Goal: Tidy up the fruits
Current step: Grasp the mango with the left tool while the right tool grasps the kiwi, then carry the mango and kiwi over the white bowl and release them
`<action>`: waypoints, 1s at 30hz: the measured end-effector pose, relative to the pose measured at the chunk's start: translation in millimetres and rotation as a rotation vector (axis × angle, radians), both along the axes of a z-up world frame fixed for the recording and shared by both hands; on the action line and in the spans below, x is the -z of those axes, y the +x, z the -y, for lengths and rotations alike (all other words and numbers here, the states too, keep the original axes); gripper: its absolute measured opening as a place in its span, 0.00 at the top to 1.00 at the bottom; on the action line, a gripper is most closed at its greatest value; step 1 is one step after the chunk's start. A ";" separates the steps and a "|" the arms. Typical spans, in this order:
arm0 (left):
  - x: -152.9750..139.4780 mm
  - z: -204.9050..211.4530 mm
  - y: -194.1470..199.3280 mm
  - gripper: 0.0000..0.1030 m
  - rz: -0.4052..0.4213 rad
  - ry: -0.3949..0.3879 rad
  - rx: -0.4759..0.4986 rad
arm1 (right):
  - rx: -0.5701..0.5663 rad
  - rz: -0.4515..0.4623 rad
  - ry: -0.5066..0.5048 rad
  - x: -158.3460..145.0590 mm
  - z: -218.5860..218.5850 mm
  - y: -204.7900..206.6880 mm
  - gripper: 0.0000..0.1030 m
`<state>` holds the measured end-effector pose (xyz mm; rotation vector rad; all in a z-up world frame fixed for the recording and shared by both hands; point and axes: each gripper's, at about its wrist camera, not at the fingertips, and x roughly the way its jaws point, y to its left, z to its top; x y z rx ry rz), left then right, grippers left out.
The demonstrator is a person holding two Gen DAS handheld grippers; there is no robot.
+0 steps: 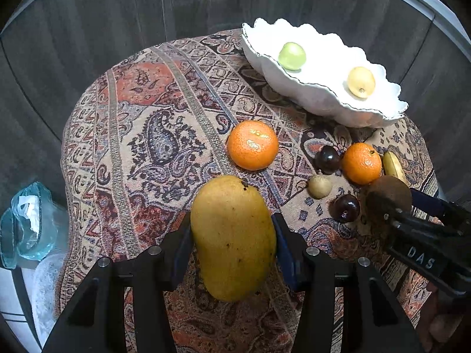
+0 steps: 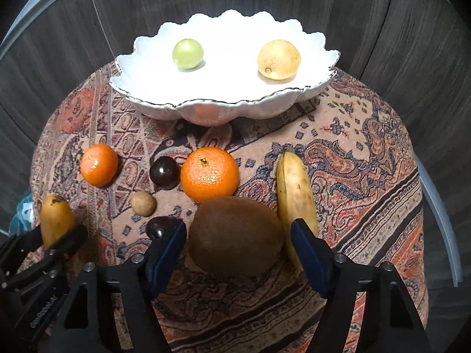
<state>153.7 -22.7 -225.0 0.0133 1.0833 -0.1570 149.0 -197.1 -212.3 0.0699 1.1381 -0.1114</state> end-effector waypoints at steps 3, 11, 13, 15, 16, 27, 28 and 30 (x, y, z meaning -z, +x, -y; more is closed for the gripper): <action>0.8 -1.8 1.0 0.51 -0.003 -0.003 -0.005 | -0.020 -0.005 -0.020 2.0 -5.5 -0.1 0.33; -3.5 0.7 -0.7 0.51 0.009 0.003 0.005 | -0.024 0.007 -0.013 -0.7 -1.1 -3.7 0.38; -6.0 2.2 -1.4 0.51 0.015 0.004 0.008 | -0.024 0.013 -0.009 -3.5 -0.4 -5.2 0.38; -8.6 3.5 -1.9 0.51 0.020 0.005 0.010 | -0.023 0.020 -0.003 -6.9 0.2 -6.4 0.39; -10.1 4.2 -2.2 0.51 0.023 0.004 0.012 | -0.022 0.025 0.001 -9.3 0.9 -7.0 0.39; -31.7 12.9 -2.5 0.51 0.050 0.003 0.023 | -0.025 0.074 0.029 -35.0 6.5 -13.7 0.39; -33.5 13.6 -2.1 0.51 0.051 0.002 0.024 | -0.026 0.079 0.031 -37.8 6.8 -14.0 0.39; -38.4 15.3 -1.6 0.51 0.060 0.003 0.027 | -0.024 0.088 0.036 -42.8 7.6 -13.9 0.39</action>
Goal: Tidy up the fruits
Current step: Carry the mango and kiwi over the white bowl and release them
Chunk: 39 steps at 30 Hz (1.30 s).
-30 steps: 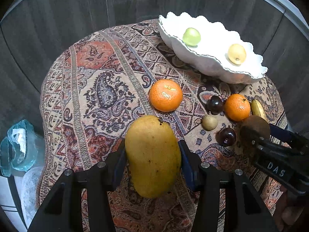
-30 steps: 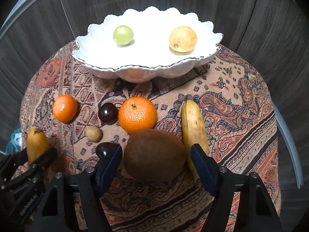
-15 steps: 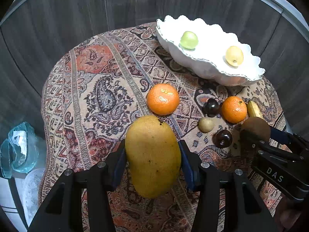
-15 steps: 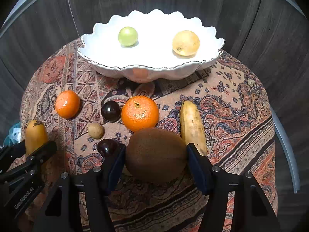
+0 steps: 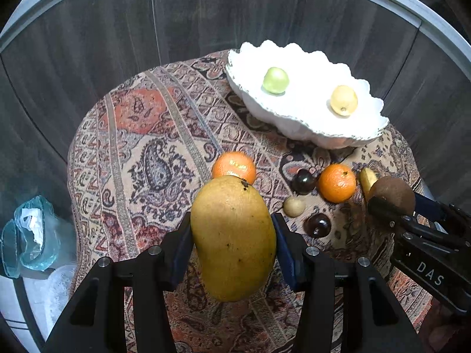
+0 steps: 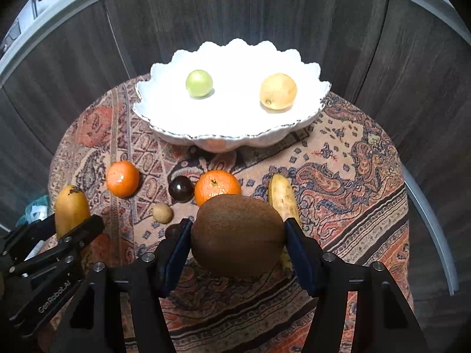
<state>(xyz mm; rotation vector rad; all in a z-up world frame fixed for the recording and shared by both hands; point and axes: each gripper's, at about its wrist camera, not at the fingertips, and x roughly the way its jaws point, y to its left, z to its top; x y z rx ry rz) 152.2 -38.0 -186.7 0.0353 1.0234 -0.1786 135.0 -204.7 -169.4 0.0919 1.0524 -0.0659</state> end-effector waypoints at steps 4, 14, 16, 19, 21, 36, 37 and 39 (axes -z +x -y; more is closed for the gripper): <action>-9.6 3.6 3.4 0.51 0.012 -0.004 0.006 | 0.004 0.029 0.008 -13.0 2.2 2.3 0.39; -34.8 19.2 21.7 0.51 0.061 -0.007 0.044 | 0.011 0.105 0.012 -44.4 14.1 14.1 0.39; -40.2 23.7 27.3 0.51 0.069 -0.011 0.053 | 0.015 0.119 0.012 -50.0 18.1 18.2 0.39; -48.7 29.5 37.6 0.51 0.084 -0.017 0.066 | 0.021 0.138 0.008 -57.4 23.0 23.7 0.39; -54.4 32.8 43.9 0.51 0.097 -0.017 0.071 | 0.022 0.149 0.007 -61.8 25.6 27.7 0.39; -69.6 59.3 92.3 0.51 0.149 -0.001 0.118 | 0.031 0.188 0.004 -73.6 43.6 62.5 0.39; -68.3 61.2 95.6 0.51 0.144 -0.003 0.121 | 0.032 0.186 0.004 -72.4 44.5 65.5 0.39; -65.0 64.2 101.3 0.51 0.139 -0.005 0.127 | 0.031 0.181 0.006 -69.9 46.1 70.7 0.39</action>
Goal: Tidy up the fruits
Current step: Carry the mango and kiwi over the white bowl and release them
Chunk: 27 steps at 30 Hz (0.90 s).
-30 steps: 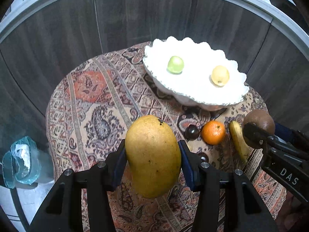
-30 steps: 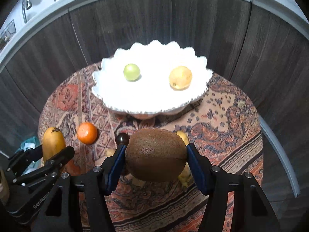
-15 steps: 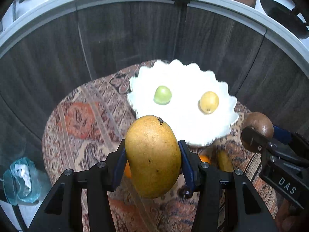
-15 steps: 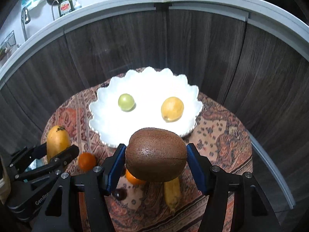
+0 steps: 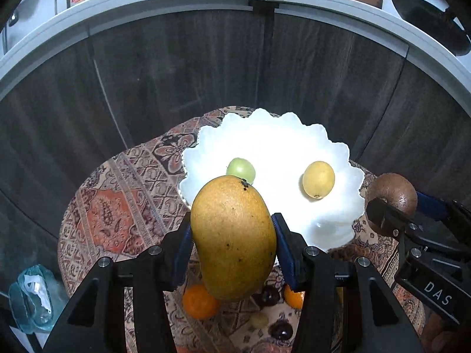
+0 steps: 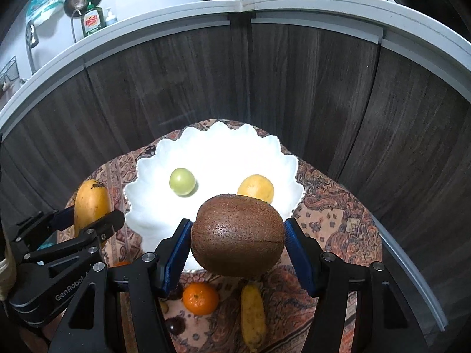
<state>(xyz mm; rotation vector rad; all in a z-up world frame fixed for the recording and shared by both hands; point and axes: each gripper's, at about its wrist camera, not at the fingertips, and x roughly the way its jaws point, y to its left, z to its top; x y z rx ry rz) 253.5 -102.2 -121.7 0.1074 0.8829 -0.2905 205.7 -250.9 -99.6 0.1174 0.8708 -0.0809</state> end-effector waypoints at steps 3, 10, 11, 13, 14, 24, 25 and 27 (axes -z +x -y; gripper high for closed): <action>6.6 3.8 7.6 0.51 -0.021 0.001 0.004 | -0.003 -0.008 0.003 4.5 0.5 7.1 0.39; 25.7 8.7 22.1 0.51 -0.056 0.019 0.015 | -0.008 -0.040 0.018 22.2 0.2 17.9 0.39; 28.3 9.7 23.5 0.51 -0.059 0.022 0.016 | -0.010 -0.043 0.019 24.4 0.2 18.8 0.39; 32.2 10.4 25.3 0.51 -0.060 0.028 0.014 | -0.017 -0.053 0.022 29.9 0.2 21.6 0.39; 33.7 10.9 26.2 0.51 -0.060 0.030 0.014 | -0.018 -0.062 0.020 31.8 0.2 22.7 0.39; 36.0 10.7 29.3 0.24 -0.047 0.049 0.001 | -0.028 -0.102 0.014 42.6 2.2 31.4 0.37; 33.8 9.4 28.5 0.17 -0.037 0.050 -0.005 | -0.020 -0.094 0.011 41.5 3.7 30.1 0.35; 29.3 7.1 25.8 0.17 -0.024 0.053 -0.012 | -0.001 -0.072 -0.007 35.9 5.3 27.3 0.25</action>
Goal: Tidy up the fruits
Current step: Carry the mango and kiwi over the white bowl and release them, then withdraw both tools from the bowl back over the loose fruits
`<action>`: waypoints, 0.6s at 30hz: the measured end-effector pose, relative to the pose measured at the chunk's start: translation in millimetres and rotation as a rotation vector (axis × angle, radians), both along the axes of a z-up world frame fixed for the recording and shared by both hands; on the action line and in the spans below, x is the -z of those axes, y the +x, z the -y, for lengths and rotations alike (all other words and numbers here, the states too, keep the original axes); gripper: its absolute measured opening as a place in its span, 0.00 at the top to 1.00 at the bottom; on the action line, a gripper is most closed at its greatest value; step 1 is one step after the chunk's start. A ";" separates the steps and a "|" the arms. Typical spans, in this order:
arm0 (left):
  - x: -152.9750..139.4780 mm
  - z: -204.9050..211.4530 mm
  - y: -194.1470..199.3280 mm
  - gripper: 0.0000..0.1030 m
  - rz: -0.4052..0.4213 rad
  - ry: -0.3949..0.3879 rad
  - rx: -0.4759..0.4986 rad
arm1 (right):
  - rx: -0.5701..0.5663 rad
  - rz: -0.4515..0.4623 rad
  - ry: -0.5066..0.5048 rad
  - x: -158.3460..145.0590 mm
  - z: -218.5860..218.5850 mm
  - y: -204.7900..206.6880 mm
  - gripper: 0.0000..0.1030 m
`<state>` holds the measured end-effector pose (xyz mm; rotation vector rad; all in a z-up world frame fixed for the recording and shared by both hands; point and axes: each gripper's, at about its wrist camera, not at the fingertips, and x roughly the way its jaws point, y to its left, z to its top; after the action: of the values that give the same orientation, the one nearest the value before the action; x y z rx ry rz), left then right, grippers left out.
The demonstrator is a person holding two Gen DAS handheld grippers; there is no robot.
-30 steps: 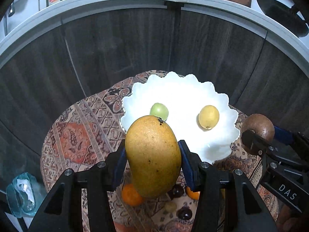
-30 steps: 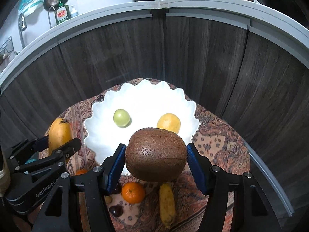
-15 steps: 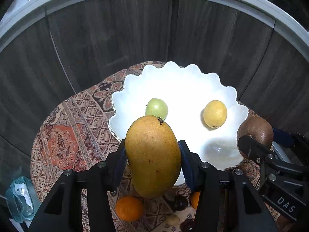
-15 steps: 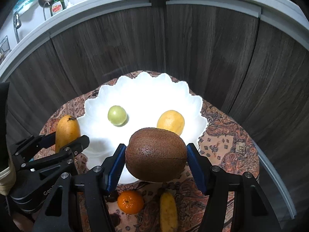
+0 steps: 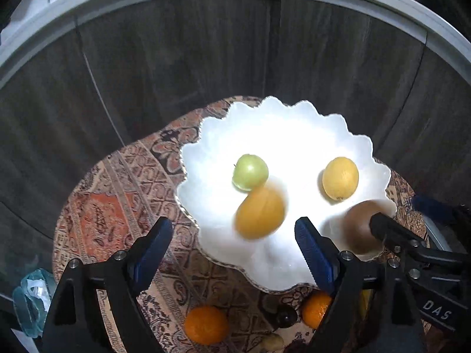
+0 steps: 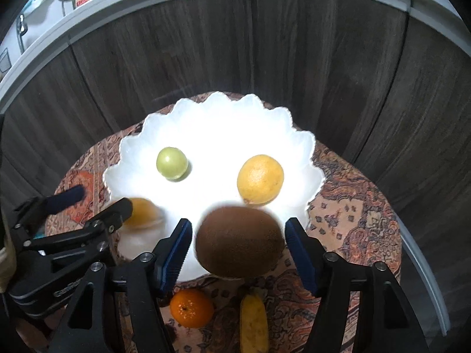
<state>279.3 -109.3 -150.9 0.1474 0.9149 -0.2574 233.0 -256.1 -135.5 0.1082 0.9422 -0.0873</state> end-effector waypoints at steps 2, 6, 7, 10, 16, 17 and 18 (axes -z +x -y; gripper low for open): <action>-2.6 -2.2 -0.8 0.15 0.002 0.003 -0.004 | 0.018 0.021 -0.012 -5.5 1.5 -2.5 0.14; -10.0 -6.9 -7.7 0.08 0.023 0.010 -0.023 | 0.039 0.045 -0.035 -15.7 2.9 -7.3 0.12; -11.9 -8.4 -9.1 0.06 0.027 0.010 -0.026 | 0.041 0.049 -0.037 -17.8 3.3 -9.1 0.12; -18.4 -11.2 -15.6 0.03 0.043 0.012 -0.034 | 0.047 0.057 -0.056 -23.7 2.2 -15.7 0.12; -33.4 -16.6 -31.7 0.03 0.072 0.019 -0.036 | 0.056 0.075 -0.065 -36.4 1.2 -30.5 0.12; -36.1 -17.4 -34.7 0.03 0.077 0.018 -0.036 | 0.057 0.081 -0.067 -38.9 0.4 -32.9 0.12; -39.5 -18.0 -37.7 0.03 0.083 0.017 -0.037 | 0.059 0.088 -0.070 -42.4 0.2 -36.3 0.12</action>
<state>241.6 -91.3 -111.4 0.1554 0.8368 -0.2081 196.7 -256.3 -93.1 0.0747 0.8474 -0.1684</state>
